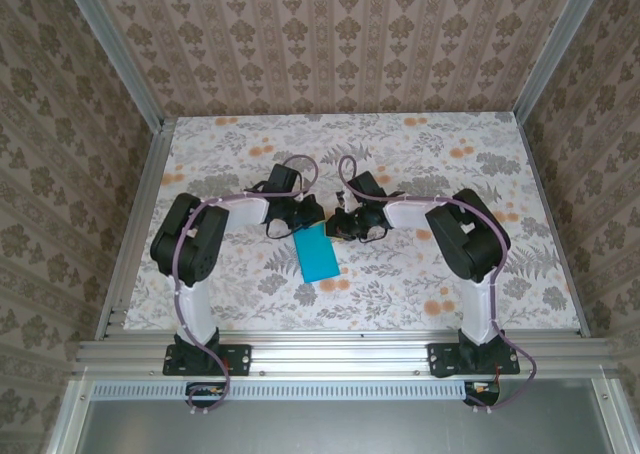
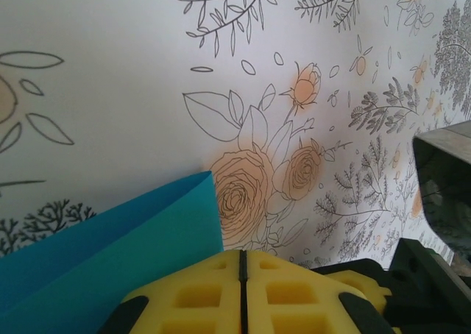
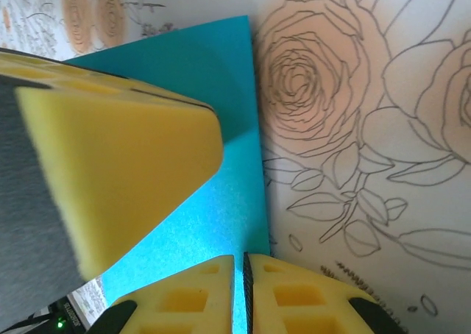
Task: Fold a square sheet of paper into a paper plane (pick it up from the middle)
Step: Hold the square sheet of paper at the center of the table, then fold the square sheet of paper in half at the center of the table.
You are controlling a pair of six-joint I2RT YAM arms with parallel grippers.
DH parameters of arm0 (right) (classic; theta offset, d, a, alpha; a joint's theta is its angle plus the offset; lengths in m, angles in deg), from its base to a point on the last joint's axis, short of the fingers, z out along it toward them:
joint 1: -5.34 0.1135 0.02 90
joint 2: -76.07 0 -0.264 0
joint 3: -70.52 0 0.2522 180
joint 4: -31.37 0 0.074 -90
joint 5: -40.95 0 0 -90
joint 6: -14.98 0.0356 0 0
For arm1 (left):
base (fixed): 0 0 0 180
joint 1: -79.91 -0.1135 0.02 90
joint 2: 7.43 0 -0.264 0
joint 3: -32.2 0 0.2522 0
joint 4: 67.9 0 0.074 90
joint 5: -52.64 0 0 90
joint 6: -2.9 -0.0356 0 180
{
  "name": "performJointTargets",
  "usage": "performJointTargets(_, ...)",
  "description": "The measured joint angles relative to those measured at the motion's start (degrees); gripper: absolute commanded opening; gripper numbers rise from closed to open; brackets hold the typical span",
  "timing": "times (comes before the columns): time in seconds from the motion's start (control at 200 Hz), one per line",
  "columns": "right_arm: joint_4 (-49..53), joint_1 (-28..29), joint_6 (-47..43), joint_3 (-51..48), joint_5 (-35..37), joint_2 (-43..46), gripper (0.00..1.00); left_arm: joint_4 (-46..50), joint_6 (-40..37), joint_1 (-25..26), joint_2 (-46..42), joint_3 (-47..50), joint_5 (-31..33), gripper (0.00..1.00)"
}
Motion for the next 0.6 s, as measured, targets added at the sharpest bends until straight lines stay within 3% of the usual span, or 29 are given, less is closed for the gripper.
performJointTargets(0.6,2.23,0.00,-1.40,0.96,0.04,-0.81,0.12,0.87,0.17,0.00,2.40,-1.20,1.29,0.06)
